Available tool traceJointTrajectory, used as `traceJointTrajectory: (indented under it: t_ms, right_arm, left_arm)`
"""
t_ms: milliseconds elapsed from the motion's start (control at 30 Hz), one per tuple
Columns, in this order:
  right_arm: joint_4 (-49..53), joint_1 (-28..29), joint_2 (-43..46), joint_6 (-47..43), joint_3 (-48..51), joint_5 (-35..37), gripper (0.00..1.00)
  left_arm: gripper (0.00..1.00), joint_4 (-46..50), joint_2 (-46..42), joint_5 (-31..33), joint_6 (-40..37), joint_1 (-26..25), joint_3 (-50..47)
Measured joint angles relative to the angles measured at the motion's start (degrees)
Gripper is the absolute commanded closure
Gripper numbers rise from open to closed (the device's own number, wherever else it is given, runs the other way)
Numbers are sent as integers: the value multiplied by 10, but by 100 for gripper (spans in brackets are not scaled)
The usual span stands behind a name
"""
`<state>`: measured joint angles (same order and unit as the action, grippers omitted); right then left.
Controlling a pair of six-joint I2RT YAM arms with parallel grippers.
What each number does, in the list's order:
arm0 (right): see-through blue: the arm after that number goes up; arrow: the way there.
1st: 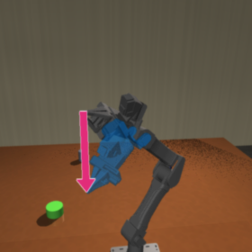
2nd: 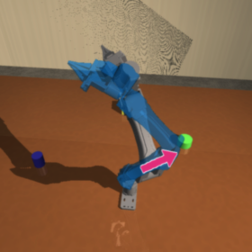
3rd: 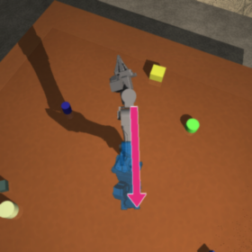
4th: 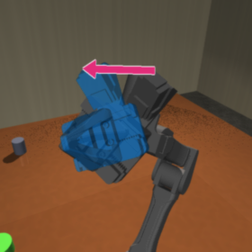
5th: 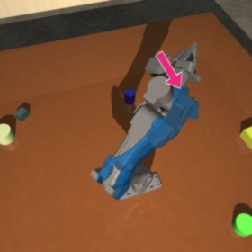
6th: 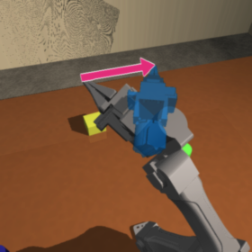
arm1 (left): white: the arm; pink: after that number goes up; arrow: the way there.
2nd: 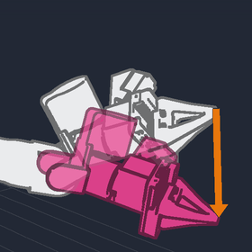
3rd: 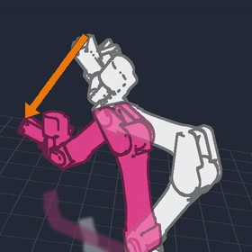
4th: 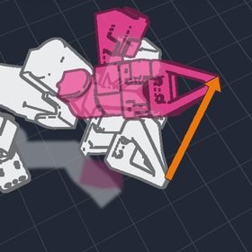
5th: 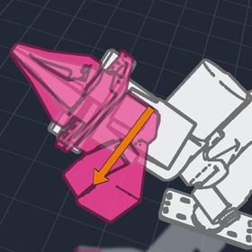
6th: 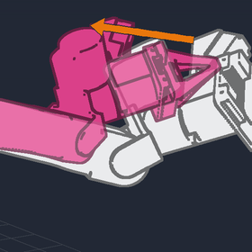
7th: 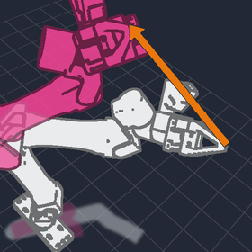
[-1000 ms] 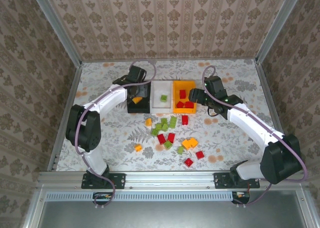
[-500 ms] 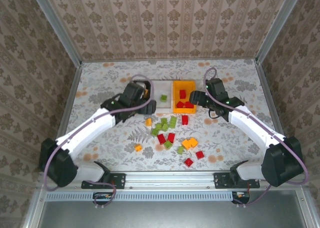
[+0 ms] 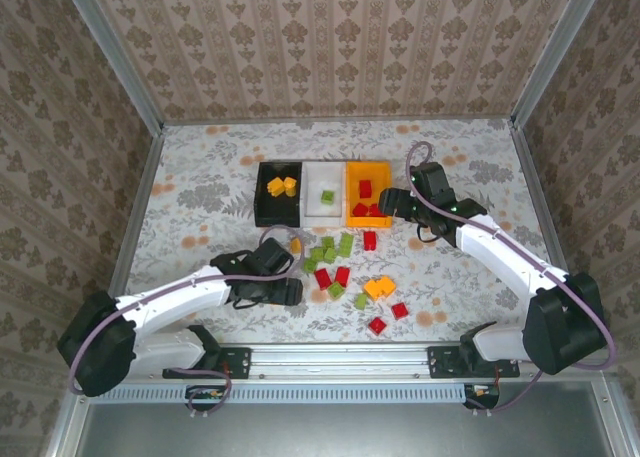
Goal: Sort the legos into containers by color
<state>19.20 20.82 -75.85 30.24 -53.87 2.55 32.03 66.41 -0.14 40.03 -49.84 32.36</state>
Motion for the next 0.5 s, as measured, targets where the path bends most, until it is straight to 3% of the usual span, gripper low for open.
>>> traceJointTrajectory:
  t_ms: [500]
  right_arm:
    - [0,0,6,0,0,0,16]
  left_arm:
    - [57,-24,37,1,21,0,-6]
